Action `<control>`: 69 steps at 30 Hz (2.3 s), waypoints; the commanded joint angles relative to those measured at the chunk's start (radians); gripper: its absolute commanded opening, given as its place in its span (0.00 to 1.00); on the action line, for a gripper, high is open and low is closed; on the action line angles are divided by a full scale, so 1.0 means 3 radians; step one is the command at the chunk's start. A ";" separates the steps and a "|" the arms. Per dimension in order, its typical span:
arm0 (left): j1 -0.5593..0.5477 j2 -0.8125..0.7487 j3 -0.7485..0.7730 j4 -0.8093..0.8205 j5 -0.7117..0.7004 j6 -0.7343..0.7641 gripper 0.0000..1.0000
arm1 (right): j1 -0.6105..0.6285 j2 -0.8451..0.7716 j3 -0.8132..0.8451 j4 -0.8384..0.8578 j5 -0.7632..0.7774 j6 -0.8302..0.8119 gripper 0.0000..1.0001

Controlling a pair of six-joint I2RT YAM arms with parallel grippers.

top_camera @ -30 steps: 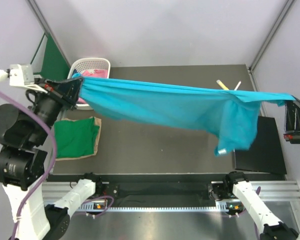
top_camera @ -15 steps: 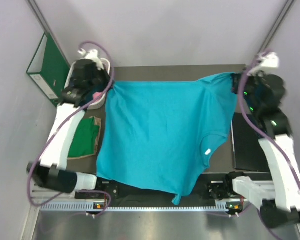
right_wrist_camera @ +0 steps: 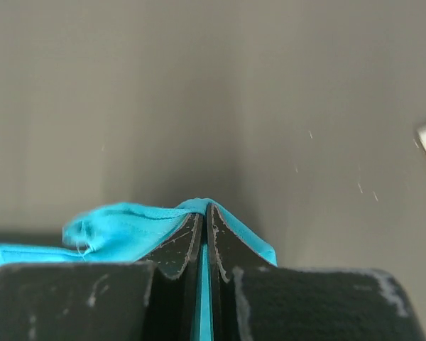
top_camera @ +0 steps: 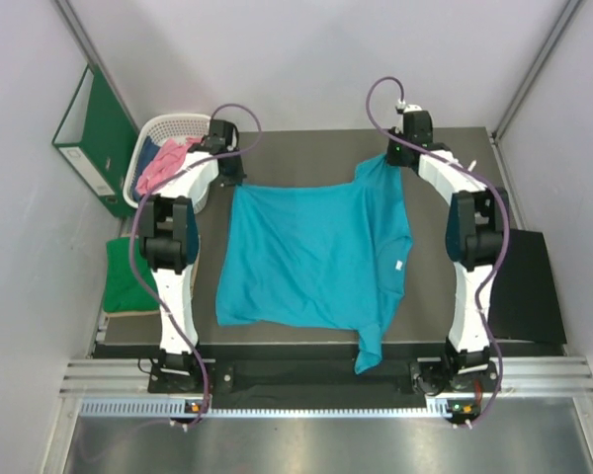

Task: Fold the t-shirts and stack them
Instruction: Flatten out the tshirt

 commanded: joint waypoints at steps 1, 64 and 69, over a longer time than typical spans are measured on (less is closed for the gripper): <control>0.0121 0.0370 0.0976 -0.0067 -0.0083 -0.0028 0.00 | -0.0013 0.0205 0.0901 -0.0106 -0.0111 0.0074 0.00; 0.0162 0.0702 0.1203 -0.0257 0.0214 0.0351 0.00 | 0.0018 0.0218 0.0640 -0.0045 -0.0550 0.0017 0.00; 0.0172 0.1353 0.1797 -0.0318 0.0208 0.0269 0.00 | 0.0007 0.1078 0.1449 -0.0250 -0.0531 0.0207 0.00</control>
